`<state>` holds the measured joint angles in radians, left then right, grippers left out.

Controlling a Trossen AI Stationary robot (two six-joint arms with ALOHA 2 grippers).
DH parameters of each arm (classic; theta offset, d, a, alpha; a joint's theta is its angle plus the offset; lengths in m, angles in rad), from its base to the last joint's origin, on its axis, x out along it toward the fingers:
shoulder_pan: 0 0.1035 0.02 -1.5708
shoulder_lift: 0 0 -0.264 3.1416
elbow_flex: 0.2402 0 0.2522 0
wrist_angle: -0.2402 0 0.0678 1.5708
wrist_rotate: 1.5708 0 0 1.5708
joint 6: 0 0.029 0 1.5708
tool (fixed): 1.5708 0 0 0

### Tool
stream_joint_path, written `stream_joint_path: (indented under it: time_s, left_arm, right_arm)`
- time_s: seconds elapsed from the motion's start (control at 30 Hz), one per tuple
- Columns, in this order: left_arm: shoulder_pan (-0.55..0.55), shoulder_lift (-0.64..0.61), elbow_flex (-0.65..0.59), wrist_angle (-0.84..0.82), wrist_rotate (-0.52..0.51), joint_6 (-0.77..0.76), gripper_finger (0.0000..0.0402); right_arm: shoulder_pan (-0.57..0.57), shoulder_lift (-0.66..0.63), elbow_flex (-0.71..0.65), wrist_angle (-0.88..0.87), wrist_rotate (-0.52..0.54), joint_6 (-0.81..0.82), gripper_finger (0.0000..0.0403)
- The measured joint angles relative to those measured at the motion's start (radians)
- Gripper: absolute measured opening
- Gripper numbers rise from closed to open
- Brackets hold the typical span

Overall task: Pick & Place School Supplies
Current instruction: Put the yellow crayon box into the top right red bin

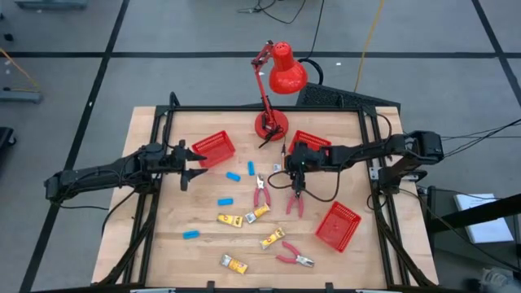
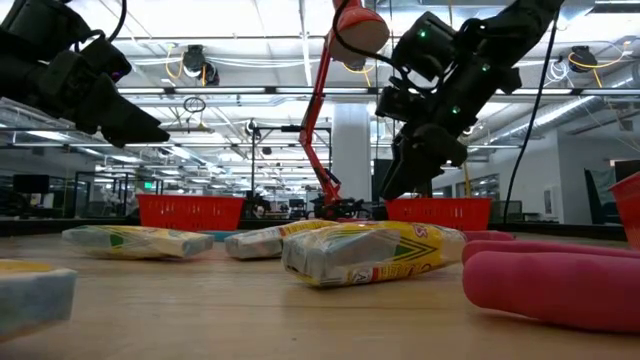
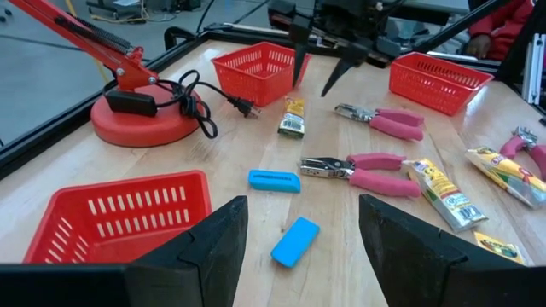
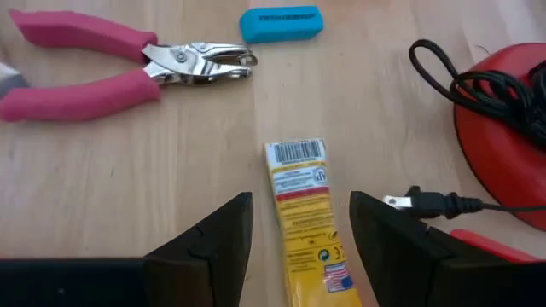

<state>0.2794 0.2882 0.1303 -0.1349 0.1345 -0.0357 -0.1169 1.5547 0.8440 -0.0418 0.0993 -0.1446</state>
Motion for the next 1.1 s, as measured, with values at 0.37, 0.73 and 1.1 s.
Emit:
stream_joint_path:
  time_s: [0.37,0.73,1.1]
  left_arm:
    - [0.0,0.0,0.0,0.004,0.004,-0.002,0.0227]
    - [0.0,0.0,0.0,-0.004,0.006,0.002,0.0228]
    - [0.0,0.0,0.0,-0.003,0.011,0.005,0.0228]
  right_arm:
    - [-0.017,0.136,0.025,0.012,-0.074,0.001,0.0202]
    - [-0.012,0.2,0.102,0.012,-0.037,-0.059,0.0251]
    - [-0.013,0.191,0.103,0.009,0.004,-0.054,0.0252]
